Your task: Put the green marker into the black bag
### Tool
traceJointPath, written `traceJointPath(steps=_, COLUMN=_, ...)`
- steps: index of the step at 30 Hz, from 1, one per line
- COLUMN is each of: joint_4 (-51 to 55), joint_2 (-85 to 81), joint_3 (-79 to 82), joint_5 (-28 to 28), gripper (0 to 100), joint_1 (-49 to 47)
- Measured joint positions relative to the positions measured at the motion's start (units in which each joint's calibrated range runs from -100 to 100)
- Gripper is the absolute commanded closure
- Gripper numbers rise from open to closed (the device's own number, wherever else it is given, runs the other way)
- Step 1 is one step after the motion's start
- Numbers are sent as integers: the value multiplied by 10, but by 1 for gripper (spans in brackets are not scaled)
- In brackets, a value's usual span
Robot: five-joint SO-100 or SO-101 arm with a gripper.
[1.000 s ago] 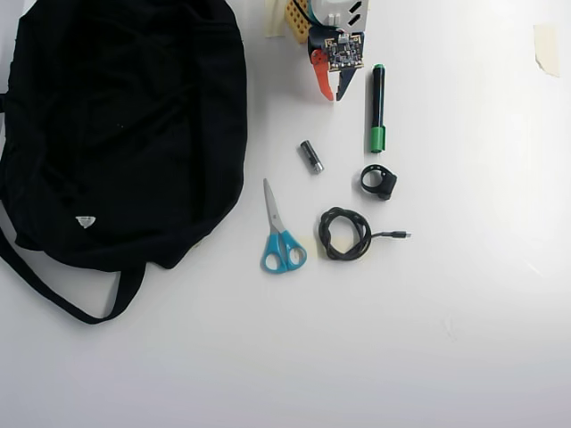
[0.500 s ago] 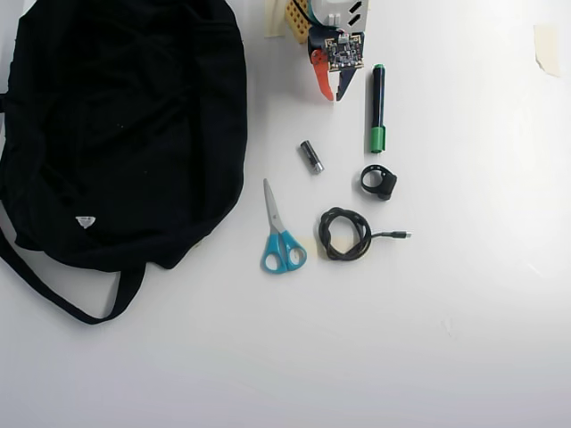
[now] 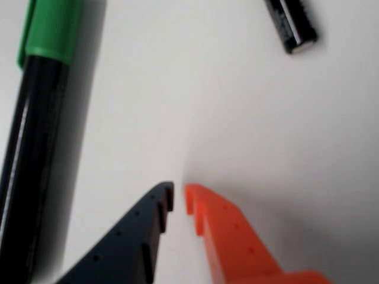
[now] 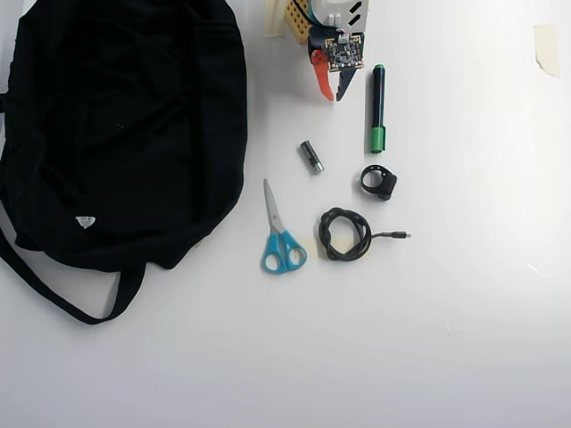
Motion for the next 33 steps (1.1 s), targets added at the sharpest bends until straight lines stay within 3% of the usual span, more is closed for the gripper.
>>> traceJointPath(steps=22, joint_4=-9, joint_2=0, joint_3=1, joint_5=0, gripper=98, joint_1=-1)
traceJointPath(steps=33, joint_4=-143, joint_2=46, joint_3=-14, joint_5=-2, gripper=98, joint_1=-1)
